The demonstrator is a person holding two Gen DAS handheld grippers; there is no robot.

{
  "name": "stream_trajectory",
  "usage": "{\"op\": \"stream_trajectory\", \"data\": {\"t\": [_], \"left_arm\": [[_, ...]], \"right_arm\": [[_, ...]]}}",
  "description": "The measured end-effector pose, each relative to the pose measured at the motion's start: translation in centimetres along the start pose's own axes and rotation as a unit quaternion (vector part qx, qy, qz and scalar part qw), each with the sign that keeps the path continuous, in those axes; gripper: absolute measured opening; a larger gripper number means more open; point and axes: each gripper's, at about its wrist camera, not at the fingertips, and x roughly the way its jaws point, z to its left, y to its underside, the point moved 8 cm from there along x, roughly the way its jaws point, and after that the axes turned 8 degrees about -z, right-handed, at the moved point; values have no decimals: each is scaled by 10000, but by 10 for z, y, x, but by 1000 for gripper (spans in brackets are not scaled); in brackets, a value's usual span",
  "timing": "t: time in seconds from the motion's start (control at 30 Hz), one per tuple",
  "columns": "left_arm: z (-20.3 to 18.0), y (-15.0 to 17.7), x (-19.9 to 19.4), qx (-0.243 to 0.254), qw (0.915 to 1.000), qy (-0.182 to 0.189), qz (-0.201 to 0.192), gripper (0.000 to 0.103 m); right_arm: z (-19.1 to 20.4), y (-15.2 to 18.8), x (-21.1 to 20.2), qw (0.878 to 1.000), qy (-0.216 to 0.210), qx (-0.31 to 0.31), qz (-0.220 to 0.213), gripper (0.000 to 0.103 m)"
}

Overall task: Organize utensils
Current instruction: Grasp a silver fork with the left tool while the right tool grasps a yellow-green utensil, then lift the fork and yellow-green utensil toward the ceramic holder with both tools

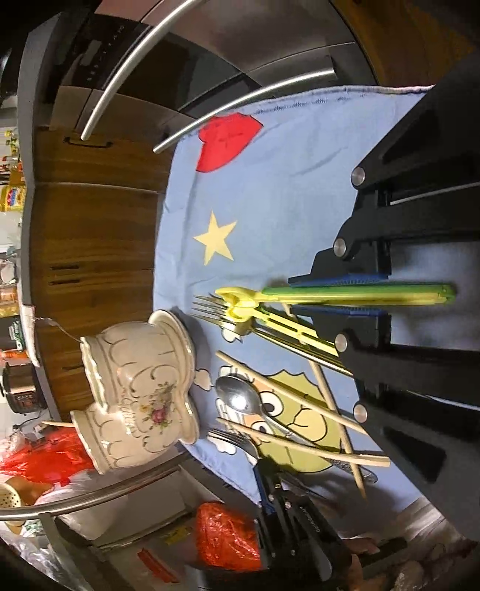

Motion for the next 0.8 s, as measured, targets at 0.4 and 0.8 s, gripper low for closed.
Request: {"op": "stream_trajectory", "data": {"t": [0.4, 0.8], "left_arm": [[17, -23, -32, -254, 9987, 63, -435, 5], [19, -51, -66, -257, 9925, 509, -1079, 5]], "right_arm": [[-1, -34, -26, 9984, 5, 15, -561, 9], [15, -52, -26, 9970, -371, 46, -676, 9]]}}
